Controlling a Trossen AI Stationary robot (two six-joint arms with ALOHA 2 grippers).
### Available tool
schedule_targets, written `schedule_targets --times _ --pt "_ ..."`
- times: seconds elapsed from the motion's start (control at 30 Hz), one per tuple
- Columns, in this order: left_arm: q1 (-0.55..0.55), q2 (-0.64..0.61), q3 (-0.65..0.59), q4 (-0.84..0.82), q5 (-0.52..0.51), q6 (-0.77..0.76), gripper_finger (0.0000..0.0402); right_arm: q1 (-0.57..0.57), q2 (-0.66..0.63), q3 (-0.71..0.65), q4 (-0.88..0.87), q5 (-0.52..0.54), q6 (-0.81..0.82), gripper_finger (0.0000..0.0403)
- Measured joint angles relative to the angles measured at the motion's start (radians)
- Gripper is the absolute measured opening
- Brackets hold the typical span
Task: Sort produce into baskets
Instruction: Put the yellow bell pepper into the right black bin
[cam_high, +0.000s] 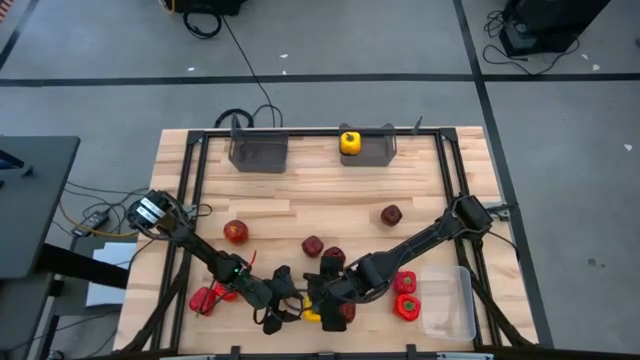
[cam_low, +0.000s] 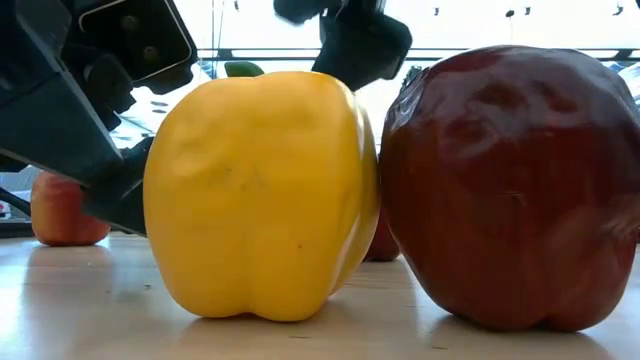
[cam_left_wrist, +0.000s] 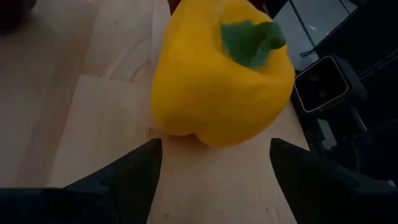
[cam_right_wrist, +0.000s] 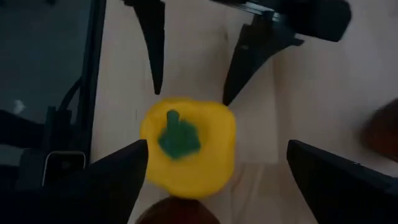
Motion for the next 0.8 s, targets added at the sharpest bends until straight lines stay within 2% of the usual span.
schedule_targets --times 0.17,0.3,0.5,0.63,0.8 --pt "0.0 0.0 0.0 -0.001 0.0 0.001 0.0304 0.024 0.0 0.071 -0.071 0.114 -0.035 0.0389" --pt "0.001 0.0 0.0 -0.002 -0.003 0.004 0.0304 0.038 0.0 0.077 -0.082 0.201 -0.026 0.0397" --pt "0.001 -0.001 0.0 -0.001 -0.008 0.004 0.0304 0.042 0.0 0.077 -0.086 0.181 0.057 0.0394" --pt "0.001 -0.001 0.0 -0.001 -0.01 0.003 0.0304 0.041 0.0 0.075 -0.081 0.118 0.122 0.0394" --pt "0.001 -0.001 0.0 -0.007 -0.013 0.012 0.0304 0.04 0.002 0.054 -0.071 0.111 0.068 0.0393"
